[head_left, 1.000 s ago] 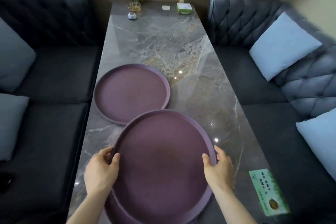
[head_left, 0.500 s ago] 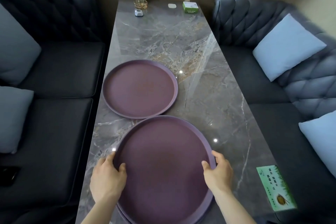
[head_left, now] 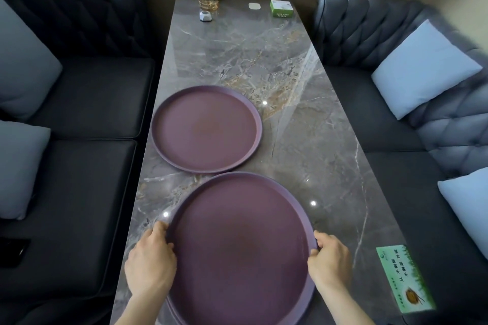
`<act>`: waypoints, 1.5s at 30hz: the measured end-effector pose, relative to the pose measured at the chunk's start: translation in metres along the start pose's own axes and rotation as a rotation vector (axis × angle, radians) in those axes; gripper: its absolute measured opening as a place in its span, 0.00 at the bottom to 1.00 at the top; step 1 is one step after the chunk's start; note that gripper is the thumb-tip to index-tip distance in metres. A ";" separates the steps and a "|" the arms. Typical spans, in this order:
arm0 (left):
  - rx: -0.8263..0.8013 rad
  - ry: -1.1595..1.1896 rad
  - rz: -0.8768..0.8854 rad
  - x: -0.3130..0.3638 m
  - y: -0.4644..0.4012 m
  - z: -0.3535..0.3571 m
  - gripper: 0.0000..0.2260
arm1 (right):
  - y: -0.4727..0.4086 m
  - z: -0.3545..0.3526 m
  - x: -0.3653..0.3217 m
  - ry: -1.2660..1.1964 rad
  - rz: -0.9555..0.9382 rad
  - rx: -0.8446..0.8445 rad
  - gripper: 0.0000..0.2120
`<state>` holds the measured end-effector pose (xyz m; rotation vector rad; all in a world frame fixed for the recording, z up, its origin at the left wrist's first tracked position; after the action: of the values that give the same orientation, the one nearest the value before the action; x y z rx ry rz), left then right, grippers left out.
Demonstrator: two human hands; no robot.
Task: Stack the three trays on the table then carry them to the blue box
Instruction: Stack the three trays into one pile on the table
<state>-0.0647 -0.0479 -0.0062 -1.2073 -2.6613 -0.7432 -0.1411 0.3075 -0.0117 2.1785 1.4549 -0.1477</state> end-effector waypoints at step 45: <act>0.063 1.336 -0.368 0.085 -0.231 -0.038 0.40 | -0.227 0.015 -0.284 -0.818 -0.076 -0.691 0.39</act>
<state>-0.2947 -0.1382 -0.0350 -0.0107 -1.6815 -0.9908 -0.4592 0.1311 -0.0017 1.2631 0.9117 -0.4302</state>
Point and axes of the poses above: each hand's wrist, its own y-axis away from the middle knuckle, its own z-axis out of the palm, x = y × z, the point moved 5 cm from there along -y, towards the middle knuckle, and after that the axes turned 9 degrees about -x, right-handed, at the moved point
